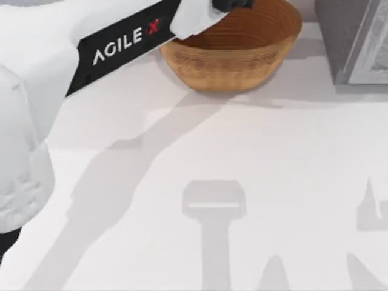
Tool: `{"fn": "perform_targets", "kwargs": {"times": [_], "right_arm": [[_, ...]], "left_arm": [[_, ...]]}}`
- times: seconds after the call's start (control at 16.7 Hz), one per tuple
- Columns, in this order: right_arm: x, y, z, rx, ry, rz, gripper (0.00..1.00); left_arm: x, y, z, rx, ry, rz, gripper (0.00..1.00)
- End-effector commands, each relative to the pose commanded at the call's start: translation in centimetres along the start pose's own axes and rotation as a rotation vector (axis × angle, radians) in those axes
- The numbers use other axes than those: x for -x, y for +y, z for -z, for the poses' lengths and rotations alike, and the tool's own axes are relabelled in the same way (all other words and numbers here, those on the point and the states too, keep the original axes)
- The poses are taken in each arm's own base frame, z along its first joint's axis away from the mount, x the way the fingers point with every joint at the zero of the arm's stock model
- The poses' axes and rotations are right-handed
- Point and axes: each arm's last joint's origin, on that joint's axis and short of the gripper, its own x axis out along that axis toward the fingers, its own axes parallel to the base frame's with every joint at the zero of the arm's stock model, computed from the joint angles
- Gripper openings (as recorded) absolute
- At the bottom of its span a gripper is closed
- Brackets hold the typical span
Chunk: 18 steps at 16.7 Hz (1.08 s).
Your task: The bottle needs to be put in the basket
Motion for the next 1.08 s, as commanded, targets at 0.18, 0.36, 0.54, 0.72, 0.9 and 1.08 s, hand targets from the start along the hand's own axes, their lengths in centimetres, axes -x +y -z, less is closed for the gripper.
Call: {"fn": "perform_targets", "kwargs": {"times": [0.18, 0.36, 0.54, 0.72, 0.9, 1.08], "right_arm": [[0.0, 0.0, 0.0, 0.0, 0.0, 0.0, 1.0], [0.0, 0.0, 0.0, 0.0, 0.0, 0.0, 1.0], [0.0, 0.0, 0.0, 0.0, 0.0, 0.0, 1.0], [0.0, 0.0, 0.0, 0.0, 0.0, 0.0, 1.0], [0.0, 0.0, 0.0, 0.0, 0.0, 0.0, 1.0], [0.0, 0.0, 0.0, 0.0, 0.0, 0.0, 1.0]], "left_arm": [[-2.4, -0.1, 1.3, 0.0, 0.002, -0.004, 0.0], [-4.8, 0.1, 2.8, 0.001, 0.002, -0.002, 0.0], [-5.3, 0.3, 3.0, 0.002, 0.001, -0.006, 0.0], [-5.3, 0.3, 3.0, 0.002, 0.001, -0.006, 0.08], [-5.3, 0.3, 3.0, 0.002, 0.001, -0.006, 0.3], [-5.3, 0.3, 3.0, 0.002, 0.001, -0.006, 0.53]]}}
